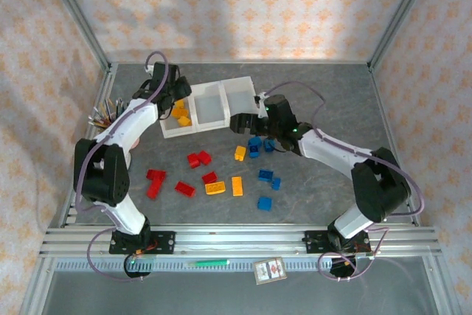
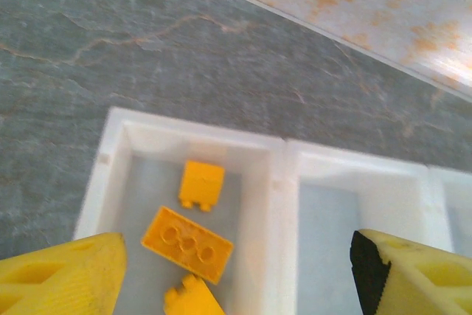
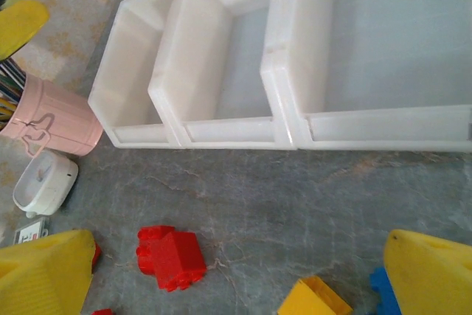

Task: Sort the legos into containers by color
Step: Pick up the lego from the center of the table.

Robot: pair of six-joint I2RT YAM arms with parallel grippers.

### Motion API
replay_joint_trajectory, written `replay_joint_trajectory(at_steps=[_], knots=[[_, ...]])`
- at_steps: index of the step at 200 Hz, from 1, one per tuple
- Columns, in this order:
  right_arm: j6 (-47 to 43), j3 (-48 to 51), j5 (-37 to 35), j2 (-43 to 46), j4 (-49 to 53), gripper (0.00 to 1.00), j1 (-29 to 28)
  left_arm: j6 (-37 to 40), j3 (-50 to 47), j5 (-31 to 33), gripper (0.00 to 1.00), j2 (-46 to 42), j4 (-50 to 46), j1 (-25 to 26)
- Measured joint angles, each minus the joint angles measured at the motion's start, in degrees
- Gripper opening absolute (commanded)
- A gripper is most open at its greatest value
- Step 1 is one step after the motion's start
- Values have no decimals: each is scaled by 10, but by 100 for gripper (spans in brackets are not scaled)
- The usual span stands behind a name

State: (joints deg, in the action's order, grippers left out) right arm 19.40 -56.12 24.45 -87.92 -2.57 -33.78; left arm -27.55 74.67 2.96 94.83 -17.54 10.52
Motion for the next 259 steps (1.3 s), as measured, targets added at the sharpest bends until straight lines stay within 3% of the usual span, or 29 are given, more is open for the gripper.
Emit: replay_joint_trajectory(at_steps=[51,116,179,259], knots=[[5,86,3,77,33,100,37,6,-73,-23,84,-62,-26,134],[17,202,35,153,50,100,90,-1,-103,-66,83,-28,-45,259],[21,227,43,162,45,100,104,0,-102,-93,79,59,-40,286],[20,227,52,162,36,100,104,21,-68,-111,62,125,-36,300]])
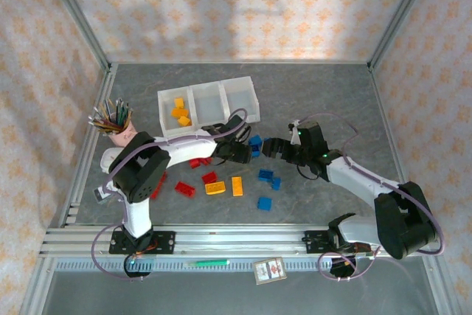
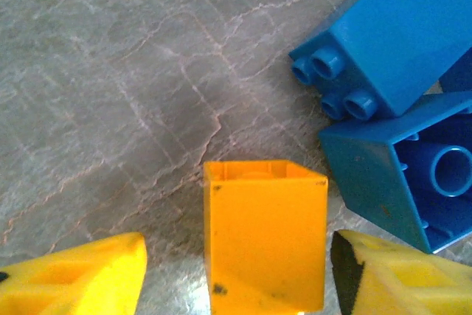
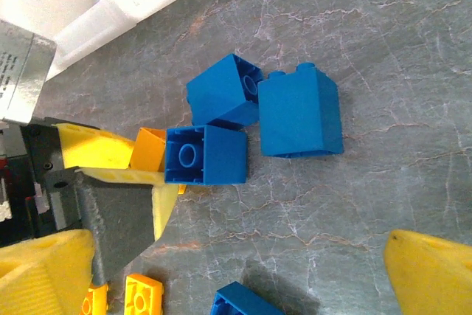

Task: Sort the legos into containers by color
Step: Pick up the lego from the center of the table.

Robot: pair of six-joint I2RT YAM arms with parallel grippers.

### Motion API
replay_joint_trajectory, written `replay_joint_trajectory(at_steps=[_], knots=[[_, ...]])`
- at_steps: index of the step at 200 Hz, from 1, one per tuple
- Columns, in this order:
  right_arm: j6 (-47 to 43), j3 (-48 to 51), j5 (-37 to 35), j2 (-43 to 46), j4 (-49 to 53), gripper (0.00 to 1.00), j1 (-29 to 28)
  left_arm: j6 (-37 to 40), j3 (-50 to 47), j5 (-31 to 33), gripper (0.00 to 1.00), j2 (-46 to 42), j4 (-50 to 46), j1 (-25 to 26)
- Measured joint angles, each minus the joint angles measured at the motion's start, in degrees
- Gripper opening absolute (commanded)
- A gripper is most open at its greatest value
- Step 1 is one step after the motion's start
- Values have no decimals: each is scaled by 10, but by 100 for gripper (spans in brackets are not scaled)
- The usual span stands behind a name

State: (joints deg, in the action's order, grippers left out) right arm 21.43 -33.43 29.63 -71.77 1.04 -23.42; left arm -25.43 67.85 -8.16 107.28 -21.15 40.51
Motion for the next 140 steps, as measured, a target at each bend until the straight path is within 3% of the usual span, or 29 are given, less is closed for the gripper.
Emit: replay_joint_trajectory(at_steps=[140], knots=[[-9,-4,0,0,5,100,0,7,-3,13,23,-3,22,0]])
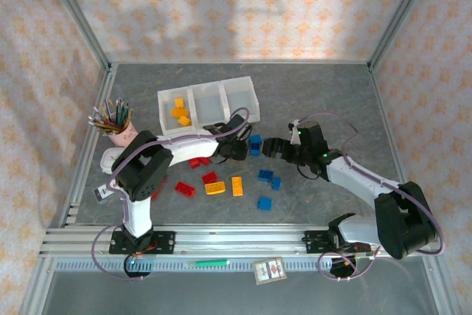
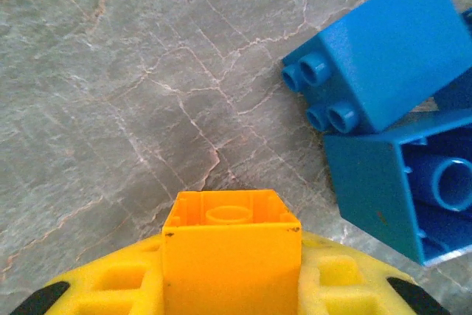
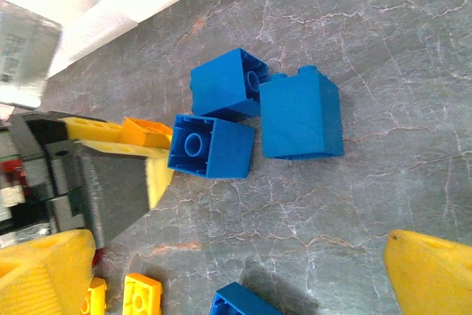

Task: Sort the legos into containers by color
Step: Pick up the lego from the center of the table, then place the lego in the container.

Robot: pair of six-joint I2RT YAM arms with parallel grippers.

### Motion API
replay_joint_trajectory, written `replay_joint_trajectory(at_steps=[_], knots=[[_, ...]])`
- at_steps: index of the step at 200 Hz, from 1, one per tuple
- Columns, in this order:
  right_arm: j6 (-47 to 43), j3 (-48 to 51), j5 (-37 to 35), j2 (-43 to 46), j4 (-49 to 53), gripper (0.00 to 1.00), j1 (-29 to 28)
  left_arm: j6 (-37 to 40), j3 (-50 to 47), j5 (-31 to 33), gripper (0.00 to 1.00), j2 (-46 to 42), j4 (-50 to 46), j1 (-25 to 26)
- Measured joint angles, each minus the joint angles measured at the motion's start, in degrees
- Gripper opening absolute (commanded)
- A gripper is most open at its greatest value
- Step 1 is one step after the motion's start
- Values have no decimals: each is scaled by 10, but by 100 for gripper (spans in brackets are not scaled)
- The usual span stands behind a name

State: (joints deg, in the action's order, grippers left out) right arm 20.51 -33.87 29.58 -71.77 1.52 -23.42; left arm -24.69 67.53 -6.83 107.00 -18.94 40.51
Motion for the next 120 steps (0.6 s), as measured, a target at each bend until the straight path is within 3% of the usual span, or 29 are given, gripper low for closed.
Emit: replay_joint_trajectory(at_steps=[60,120], knots=[[-17,-48,-2,5,18,100,-10,-29,-54,5,18,-128,21,-23],[-23,-134,-26,-40,13,100,-90,-54,-99,58,16,-273,25,-133]])
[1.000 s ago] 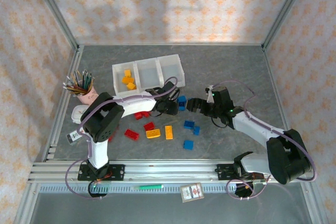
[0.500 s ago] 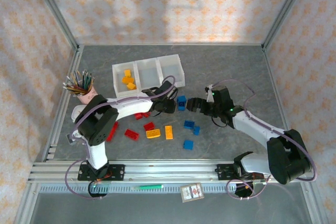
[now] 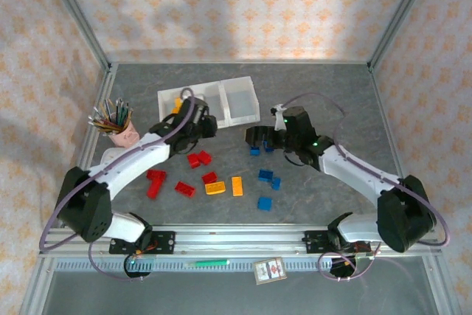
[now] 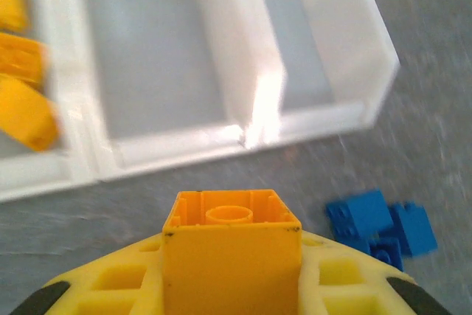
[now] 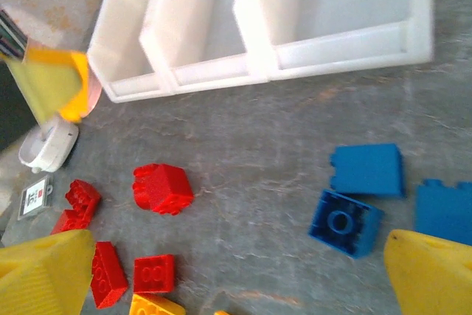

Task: Sort the legos into containers by color
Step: Place the lego in the container, then pick up the lego from the middle-left of the table.

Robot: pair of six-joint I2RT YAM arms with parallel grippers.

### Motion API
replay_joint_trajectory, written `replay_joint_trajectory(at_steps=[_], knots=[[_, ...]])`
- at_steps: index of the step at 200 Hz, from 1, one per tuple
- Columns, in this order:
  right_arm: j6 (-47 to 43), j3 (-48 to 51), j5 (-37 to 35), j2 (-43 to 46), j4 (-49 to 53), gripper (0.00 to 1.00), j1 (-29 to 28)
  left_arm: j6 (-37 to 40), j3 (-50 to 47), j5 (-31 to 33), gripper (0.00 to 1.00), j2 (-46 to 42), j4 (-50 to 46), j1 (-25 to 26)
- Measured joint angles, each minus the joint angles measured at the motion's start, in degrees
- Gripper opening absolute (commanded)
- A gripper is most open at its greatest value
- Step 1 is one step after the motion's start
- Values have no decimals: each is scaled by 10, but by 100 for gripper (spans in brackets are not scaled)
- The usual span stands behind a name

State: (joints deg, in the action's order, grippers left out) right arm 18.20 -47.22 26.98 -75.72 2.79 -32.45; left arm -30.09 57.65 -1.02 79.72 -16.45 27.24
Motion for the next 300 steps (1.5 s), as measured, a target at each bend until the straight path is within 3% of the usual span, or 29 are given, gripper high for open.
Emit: replay_joint_trajectory(at_steps=[46,100,136,184,218,255,300], knots=[[9,-58,-18,-85,-29,100,-52,-1,1,46,16,-16,1,-110],[28,-96,-37,-144,-55,100,-57,0,60,62,16,98,26,-172],[28,-102,-47,-158,-59,100,-57,1,127,63,18,198,33,-183],[28,-107,-51,-165,-59,100,-56,19,178,67,42,257,30,-188],[28,-109,-51,-165,-59,100,-52,26,182,71,53,257,28,-188],[28,-109,-47,-165,-58,99,-37,30,179,63,57,252,20,-187],[27,-95,-46,-134,-45,100,-15,31,116,32,60,156,1,-167]])
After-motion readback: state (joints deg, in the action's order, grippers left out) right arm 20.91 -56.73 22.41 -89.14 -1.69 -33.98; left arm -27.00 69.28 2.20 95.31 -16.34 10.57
